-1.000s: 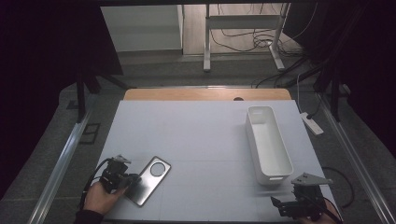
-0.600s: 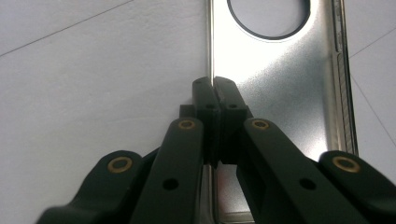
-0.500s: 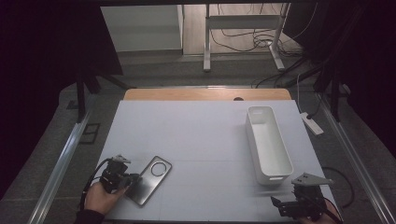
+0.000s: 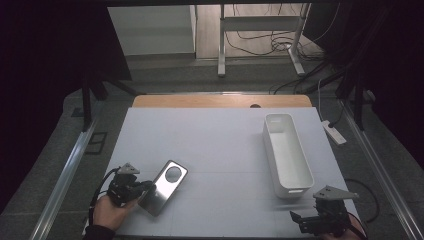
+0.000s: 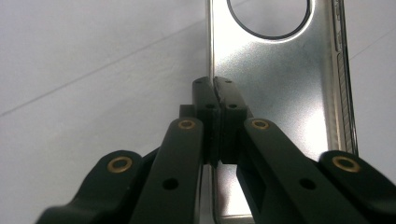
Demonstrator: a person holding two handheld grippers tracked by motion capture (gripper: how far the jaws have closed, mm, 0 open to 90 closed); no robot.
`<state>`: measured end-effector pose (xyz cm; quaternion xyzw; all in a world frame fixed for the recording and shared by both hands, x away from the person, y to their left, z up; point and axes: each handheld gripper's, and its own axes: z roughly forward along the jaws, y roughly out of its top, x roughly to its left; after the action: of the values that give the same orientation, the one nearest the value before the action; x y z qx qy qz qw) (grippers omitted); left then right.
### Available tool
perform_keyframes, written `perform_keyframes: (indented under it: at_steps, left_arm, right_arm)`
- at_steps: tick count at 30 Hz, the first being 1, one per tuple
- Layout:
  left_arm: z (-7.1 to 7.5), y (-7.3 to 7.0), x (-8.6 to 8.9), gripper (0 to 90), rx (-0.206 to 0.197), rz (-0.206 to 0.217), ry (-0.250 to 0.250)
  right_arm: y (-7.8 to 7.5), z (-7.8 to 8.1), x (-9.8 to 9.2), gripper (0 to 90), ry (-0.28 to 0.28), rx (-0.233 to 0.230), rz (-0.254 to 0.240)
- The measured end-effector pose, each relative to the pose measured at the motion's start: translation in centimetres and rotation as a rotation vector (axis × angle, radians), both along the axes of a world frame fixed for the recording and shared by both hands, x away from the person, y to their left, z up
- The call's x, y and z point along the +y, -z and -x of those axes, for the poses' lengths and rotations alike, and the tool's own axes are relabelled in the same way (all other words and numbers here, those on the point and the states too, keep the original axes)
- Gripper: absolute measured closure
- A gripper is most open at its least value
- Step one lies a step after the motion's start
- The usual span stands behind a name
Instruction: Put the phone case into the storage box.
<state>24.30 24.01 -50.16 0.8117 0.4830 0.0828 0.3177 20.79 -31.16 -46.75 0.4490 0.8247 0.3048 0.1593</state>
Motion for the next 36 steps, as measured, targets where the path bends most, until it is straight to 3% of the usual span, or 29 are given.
perform_keyframes:
  at_steps: [12,18,26,36]
  left_arm:
    - [0.7,-1.1,-0.9,88.9,-0.090,0.035,0.001]
    - [1.0,-1.6,-1.3,88.8,-0.131,0.051,-0.005]
    - [1.4,-1.9,-1.8,88.8,-0.152,0.066,-0.011]
    - [1.5,-2.2,-2.6,88.8,-0.162,0.072,-0.007]
  right_arm:
    - [-0.3,0.3,-0.2,0.0,-0.025,-0.013,-0.034]
    - [-1.0,0.4,-0.4,0.0,-0.023,-0.044,-0.054]
    - [-2.2,0.3,-0.6,0.0,-0.034,-0.084,-0.087]
    - [-3.5,-0.4,0.1,0.0,-0.100,-0.070,-0.167]
